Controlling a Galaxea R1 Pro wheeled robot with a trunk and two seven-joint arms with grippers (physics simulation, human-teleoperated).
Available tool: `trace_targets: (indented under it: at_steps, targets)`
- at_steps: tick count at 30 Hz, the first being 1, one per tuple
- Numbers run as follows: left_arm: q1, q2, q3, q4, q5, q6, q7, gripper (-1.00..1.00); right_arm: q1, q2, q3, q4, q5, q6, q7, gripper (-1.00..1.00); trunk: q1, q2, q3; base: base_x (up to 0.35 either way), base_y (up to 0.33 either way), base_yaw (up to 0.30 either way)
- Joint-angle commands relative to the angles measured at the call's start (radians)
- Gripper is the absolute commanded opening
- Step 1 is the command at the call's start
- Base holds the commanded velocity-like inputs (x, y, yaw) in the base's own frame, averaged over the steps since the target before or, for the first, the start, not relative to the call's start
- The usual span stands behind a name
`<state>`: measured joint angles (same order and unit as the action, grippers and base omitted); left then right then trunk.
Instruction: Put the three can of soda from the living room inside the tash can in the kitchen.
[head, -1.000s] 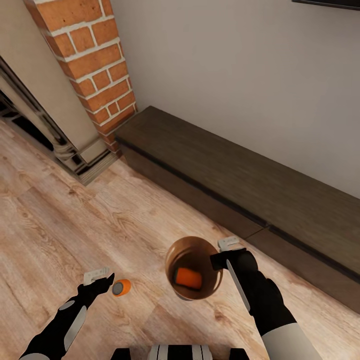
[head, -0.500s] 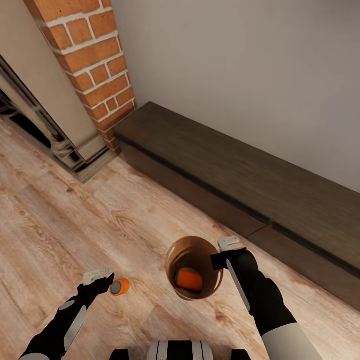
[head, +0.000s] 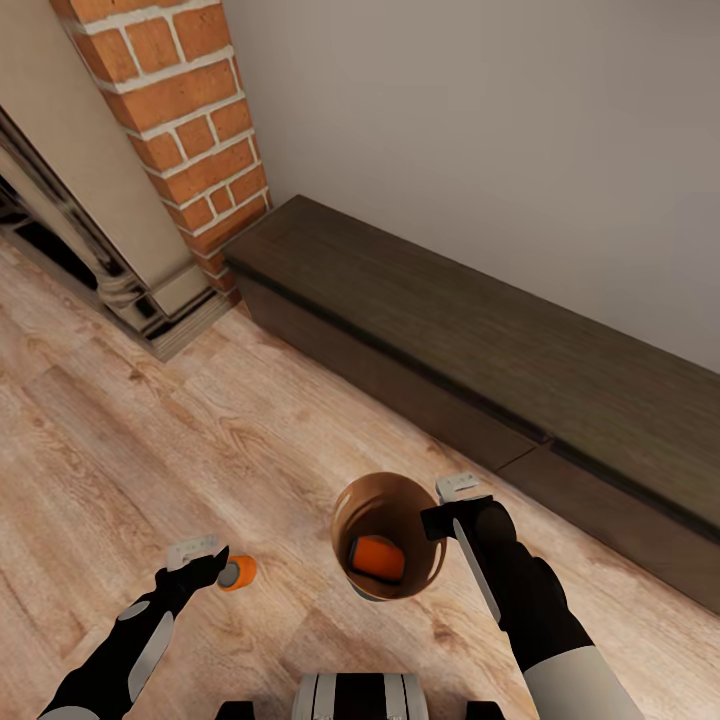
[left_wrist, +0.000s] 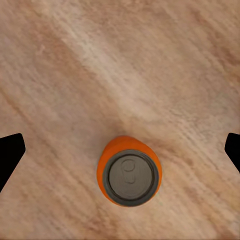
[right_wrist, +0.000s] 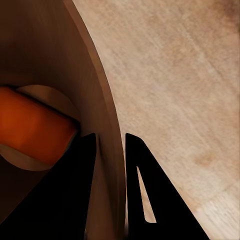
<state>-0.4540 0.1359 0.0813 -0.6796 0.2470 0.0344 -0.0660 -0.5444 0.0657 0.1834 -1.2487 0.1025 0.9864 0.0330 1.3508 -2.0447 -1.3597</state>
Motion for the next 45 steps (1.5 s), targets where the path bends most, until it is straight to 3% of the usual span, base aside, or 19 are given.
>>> trace_targets:
  at_steps: [1,15,19,24,45]
  targets:
    - [0.000,0.000,0.000,0.000,0.000,0.000,0.000,1.00,0.000,0.000,0.001,0.000,-0.021,0.000,0.001,-1.00,0.004,-0.007,-0.003,0.000,0.000,0.000]
    - [0.000,0.001,0.000,0.000,0.000,0.000,0.000,1.00,-0.001,0.000,0.003,-0.009,-0.021,-0.001,0.001,-1.00,0.058,-0.105,-0.047,0.000,0.000,0.000]
    - [0.000,0.000,0.000,0.000,0.000,0.000,0.000,1.00,-0.001,0.000,0.077,-0.037,-0.021,-0.004,0.001,-1.00,0.073,-0.133,-0.060,0.000,0.000,0.000]
    - [0.000,0.001,0.000,0.000,0.000,0.000,0.000,1.00,-0.002,0.000,0.107,-0.083,-0.021,-0.004,0.001,-1.00,0.092,-0.168,-0.075,0.000,0.000,0.000]
    - [0.000,0.000,0.000,0.002,0.000,0.000,0.000,1.00,-0.032,0.000,0.114,-0.115,-0.021,-0.005,0.001,-1.00,0.173,-0.315,-0.141,0.000,0.000,0.000]
